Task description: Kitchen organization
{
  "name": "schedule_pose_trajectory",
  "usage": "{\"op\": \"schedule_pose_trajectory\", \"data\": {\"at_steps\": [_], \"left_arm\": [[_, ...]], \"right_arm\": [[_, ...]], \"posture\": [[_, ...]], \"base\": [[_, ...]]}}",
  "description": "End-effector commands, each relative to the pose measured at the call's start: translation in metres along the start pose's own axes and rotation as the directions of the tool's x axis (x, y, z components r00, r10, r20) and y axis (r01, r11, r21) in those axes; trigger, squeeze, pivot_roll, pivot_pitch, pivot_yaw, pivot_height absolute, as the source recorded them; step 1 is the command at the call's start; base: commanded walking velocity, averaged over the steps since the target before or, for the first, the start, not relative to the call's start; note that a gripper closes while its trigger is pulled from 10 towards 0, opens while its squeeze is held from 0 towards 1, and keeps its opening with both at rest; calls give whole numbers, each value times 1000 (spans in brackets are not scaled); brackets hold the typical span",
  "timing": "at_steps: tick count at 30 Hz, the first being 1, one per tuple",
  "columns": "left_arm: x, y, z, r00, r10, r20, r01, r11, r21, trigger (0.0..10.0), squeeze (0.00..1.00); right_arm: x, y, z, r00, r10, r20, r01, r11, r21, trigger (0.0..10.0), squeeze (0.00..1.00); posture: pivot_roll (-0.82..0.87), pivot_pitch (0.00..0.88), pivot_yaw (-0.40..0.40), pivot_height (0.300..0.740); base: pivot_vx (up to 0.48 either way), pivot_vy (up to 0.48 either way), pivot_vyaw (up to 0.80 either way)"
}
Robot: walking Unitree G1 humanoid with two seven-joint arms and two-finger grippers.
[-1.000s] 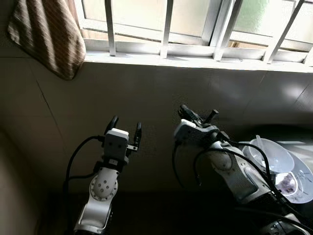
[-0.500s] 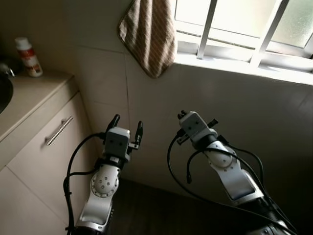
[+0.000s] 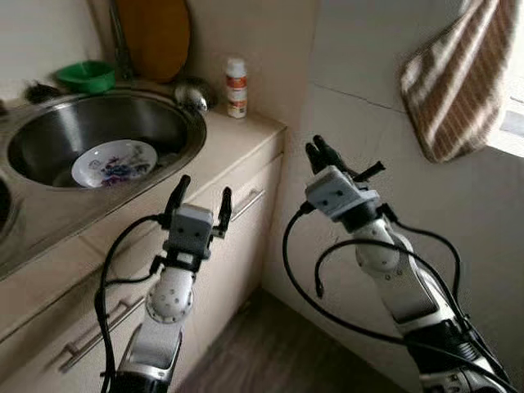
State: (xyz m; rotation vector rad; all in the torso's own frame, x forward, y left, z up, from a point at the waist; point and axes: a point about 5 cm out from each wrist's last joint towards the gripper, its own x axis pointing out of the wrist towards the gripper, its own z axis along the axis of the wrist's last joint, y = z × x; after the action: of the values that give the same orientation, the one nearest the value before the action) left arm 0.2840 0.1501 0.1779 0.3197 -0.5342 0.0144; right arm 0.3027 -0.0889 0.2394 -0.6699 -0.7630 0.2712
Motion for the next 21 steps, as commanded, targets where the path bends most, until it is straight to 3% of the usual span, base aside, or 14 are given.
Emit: {"op": "schedule_pose_trajectory", "data": {"at_steps": [1, 5, 21], "left_arm": [[9, 7, 20, 994, 57, 95, -59, 998, 22, 10000, 0], [20, 18, 37, 980, 95, 174, -105, 993, 50, 10000, 0], [16, 15, 28, 989, 103, 106, -111, 991, 69, 10000, 0]], "right_arm": [[-2, -9, 1, 999, -38, 36, 39, 999, -28, 0, 0], [0, -11, 11, 990, -74, 121, 76, 997, -15, 0, 0], [4, -9, 12, 984, -98, 150, 90, 994, 58, 0, 0]], "posture": [[36, 0, -68, 740], [40, 0, -67, 740], [44, 0, -63, 740]], "base": [[0, 0, 800], [0, 0, 800], [0, 0, 800]]}}
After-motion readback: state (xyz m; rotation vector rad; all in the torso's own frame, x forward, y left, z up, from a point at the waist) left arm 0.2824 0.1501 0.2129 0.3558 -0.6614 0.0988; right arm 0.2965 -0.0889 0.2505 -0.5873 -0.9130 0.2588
